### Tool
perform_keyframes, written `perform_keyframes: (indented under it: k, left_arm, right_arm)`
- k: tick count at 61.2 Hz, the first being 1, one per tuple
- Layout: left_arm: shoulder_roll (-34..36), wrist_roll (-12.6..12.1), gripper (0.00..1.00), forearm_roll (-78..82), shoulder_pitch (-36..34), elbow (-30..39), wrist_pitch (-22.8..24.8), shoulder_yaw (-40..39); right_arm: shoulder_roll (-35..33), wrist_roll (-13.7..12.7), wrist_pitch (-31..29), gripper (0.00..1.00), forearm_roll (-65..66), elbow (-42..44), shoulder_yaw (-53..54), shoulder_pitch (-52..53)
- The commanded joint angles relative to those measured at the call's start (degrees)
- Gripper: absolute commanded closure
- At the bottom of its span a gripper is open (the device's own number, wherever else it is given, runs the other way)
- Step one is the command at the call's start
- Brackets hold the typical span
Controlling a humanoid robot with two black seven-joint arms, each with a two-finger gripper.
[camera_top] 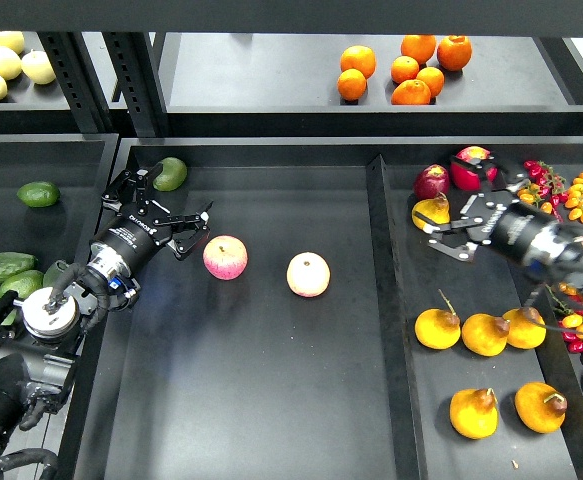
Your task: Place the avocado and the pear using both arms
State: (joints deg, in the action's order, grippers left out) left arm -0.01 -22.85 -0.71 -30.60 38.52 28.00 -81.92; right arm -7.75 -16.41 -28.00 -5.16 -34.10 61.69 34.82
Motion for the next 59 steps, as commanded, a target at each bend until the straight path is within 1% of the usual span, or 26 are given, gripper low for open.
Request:
perform_keyframes:
  k: [1, 5, 14, 27, 36, 59]
  left_arm:
    - [0.0, 0.0, 0.01, 0.0, 0.0, 0.2, 0.0, -0.1]
    - [0.0, 0.3, 0.01, 0.0, 0.0, 0.5, 0.0, -0.1]
    - [0.0, 1.5, 0.01, 0.0, 0.0, 1.1, 0.0, -0.2]
    - [0.0, 1.5, 0.01, 0.0, 0.0, 1.6, 0.0, -0.1]
    - [0.0, 1.5, 0.01, 0.0, 0.2, 2.0, 0.0, -0.1]
    - [0.0, 1.4, 0.01, 0.0, 0.9, 3.3, 0.0, 0.0]
  right_arm:
    - [5.7, 0.7, 0.0, 0.01, 2.7, 3.6, 3.4, 0.0]
    - [7.8, 0.7, 0.0, 0.01, 3.5, 5.1, 4.8, 0.0]
    - [7.8, 0.7, 0.0, 0.01, 5.1, 7.6, 8.3, -0.8]
    - [7.8, 0.9, 0.0, 0.01, 9.0, 10.5, 12.9, -1.2]
    - [7.8, 3.1, 0.0, 0.01, 10.0, 11.3, 13.1, -0.9]
    - [7.8, 3.2, 0.0, 0.01, 10.0, 11.3, 14.0, -0.4]
